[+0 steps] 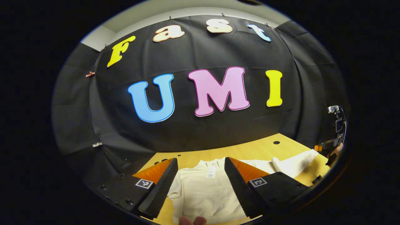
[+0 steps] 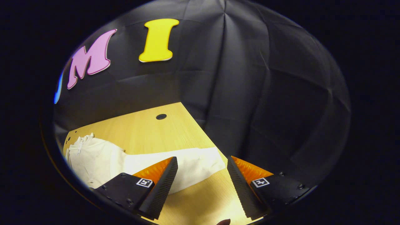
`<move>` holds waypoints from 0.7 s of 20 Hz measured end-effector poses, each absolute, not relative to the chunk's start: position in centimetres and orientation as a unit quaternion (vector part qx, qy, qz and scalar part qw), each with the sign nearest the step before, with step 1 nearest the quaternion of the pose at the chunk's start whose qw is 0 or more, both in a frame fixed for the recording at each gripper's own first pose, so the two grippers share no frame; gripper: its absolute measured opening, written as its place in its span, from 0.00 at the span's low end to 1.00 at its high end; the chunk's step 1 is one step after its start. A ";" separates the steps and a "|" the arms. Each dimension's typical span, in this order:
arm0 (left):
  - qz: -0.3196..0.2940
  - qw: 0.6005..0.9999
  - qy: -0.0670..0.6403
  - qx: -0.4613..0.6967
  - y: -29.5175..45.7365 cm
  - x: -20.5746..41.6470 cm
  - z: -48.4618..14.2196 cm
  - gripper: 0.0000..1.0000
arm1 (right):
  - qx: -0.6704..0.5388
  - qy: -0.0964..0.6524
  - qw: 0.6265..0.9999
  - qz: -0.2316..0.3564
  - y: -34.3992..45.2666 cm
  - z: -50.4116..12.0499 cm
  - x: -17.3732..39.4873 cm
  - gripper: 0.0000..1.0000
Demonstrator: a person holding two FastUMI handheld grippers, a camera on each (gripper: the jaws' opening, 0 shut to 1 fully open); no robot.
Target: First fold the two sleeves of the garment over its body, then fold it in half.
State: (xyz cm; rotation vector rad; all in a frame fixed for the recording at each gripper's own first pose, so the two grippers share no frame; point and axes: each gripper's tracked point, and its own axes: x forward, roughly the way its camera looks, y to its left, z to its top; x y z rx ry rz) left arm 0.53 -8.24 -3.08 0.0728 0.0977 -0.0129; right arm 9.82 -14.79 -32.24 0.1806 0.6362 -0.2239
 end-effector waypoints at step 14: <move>0.020 0.994 0.087 0.056 -9.8 2.1 -5.0 0.95 | 0.078 0.370 0.925 -0.044 -13.3 -41.1 13.2 0.60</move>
